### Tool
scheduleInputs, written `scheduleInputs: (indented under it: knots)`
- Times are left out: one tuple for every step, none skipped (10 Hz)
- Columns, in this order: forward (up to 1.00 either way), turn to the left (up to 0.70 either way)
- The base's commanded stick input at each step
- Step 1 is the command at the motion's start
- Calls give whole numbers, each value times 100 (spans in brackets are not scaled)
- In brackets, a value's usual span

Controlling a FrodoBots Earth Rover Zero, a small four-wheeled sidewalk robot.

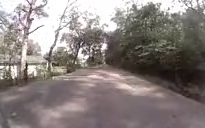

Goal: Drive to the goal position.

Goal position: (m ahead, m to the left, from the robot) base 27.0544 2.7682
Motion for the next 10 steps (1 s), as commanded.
scheduleInputs:
  knots:
    - [70,0]
    - [70,0]
    - [70,0]
    - [70,0]
    - [70,0]
    - [70,0]
    - [70,0]
    - [70,0]
    - [70,0]
    - [70,0]
